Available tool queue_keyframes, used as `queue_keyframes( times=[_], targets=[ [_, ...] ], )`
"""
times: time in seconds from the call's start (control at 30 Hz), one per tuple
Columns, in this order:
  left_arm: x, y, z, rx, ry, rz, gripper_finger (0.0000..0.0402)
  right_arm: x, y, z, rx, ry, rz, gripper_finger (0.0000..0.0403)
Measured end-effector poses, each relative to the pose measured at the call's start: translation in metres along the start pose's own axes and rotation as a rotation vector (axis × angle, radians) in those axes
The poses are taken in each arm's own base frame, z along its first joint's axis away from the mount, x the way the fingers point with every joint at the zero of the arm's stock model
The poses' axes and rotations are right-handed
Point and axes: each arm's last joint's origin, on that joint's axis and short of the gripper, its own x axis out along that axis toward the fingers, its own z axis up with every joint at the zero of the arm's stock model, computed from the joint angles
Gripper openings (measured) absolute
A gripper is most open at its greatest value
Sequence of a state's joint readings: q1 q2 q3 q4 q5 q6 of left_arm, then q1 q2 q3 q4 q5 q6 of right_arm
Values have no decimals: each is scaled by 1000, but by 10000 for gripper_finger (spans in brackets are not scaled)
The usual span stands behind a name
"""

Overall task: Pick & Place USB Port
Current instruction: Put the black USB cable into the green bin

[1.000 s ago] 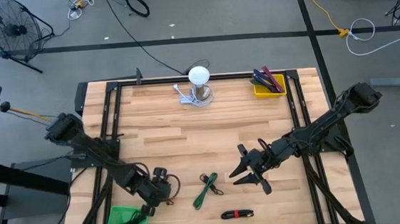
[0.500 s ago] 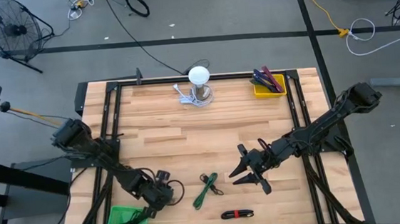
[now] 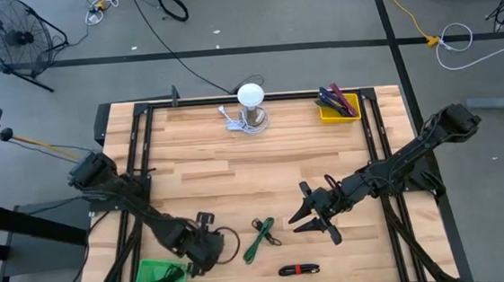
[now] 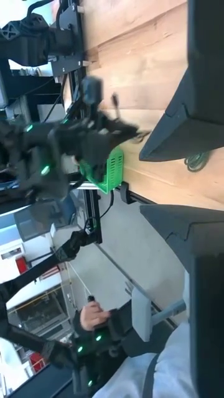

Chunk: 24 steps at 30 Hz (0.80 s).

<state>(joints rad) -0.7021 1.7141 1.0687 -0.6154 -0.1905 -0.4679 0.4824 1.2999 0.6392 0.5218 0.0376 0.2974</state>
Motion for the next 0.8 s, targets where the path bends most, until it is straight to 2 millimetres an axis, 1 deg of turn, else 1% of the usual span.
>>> queue_keyframes(
  times=[0.1, 0.23, 0.3, 0.37, 0.5, 0.6, 0.73, 0.8],
  targets=[
    [-21, -13, 10, -43, -6, -1, 26, 0, 0, -1, 0, 8, -2, 120],
    [-50, -35, 19, -198, -30, -44, 26, 0, 0, -1, 0, 7, -2, 120],
    [-64, -49, 20, -268, -40, -92, 26, 0, 0, -1, 0, 7, -2, 120],
    [-77, -64, 17, -301, -43, -128, 26, 0, 0, -1, 0, 7, -2, 120],
    [-91, -91, -2, -322, 6, -202, 26, 0, 0, -1, 1, 7, -2, 120],
    [-96, -104, -22, -392, 49, -183, 26, 0, 0, -1, 9, 8, -2, 120],
    [-101, -109, -51, -542, 137, -46, 26, 0, 0, -1, 15, 10, -3, 120],
    [-104, -110, -62, -622, 157, 9, 26, 0, 0, -1, 29, 11, -3, 120]
  ],
)
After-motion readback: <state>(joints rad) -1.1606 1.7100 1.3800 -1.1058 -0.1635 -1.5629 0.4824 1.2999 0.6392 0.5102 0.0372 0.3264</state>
